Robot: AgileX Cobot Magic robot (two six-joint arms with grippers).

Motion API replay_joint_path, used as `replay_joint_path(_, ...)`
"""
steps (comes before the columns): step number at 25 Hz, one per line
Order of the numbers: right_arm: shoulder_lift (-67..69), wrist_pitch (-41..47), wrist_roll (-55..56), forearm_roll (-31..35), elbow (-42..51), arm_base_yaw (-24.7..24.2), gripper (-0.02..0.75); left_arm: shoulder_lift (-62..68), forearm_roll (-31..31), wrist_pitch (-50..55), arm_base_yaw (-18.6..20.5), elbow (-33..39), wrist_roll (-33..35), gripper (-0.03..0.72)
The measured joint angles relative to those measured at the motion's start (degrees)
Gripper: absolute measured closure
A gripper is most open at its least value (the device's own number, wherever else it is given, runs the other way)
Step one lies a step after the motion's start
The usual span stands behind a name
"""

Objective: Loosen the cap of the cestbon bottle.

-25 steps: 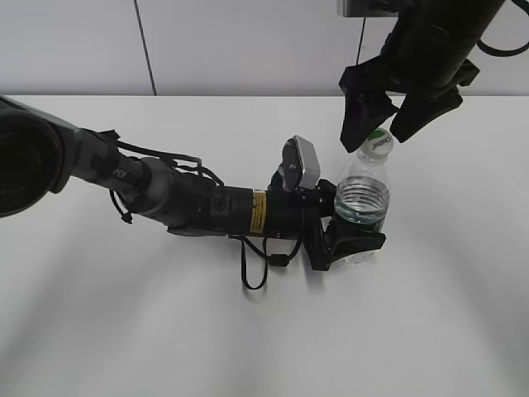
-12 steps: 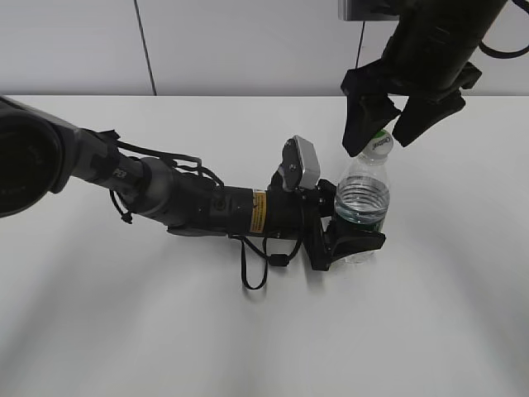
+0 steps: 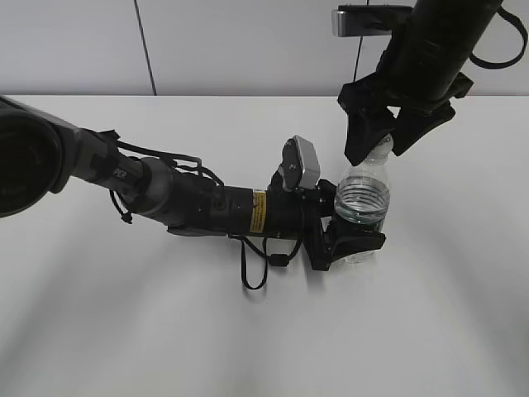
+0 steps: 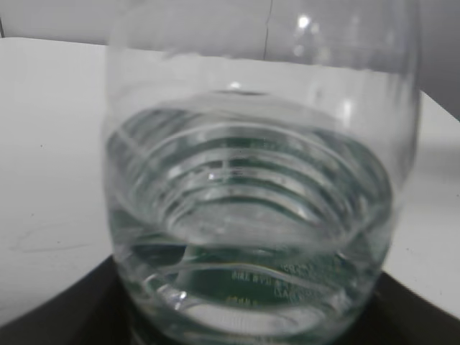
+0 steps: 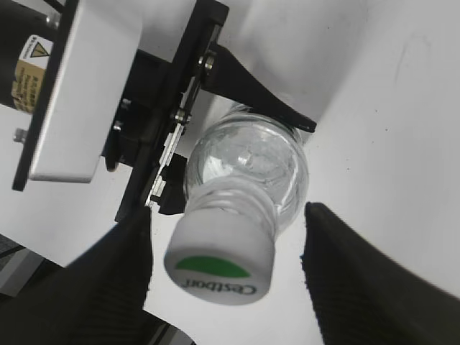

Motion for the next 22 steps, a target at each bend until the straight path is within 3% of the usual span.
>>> replay_joint_path(7,0.0,-0.06,-0.26,-0.05,0.0,0.0,0.268,0.0,0.0,-0.05,0.0,0.0,0.0,0.188)
replay_joint_path(17,-0.11,0.05,-0.58,-0.12,0.0,0.0,0.42,0.0,0.0,-0.01,0.0,0.0,0.0,0.188)
replay_joint_path(22,-0.11,0.24,-2.52,-0.12,0.0,0.0,0.424,0.0,0.0,-0.01,0.0,0.0,-0.05,0.188)
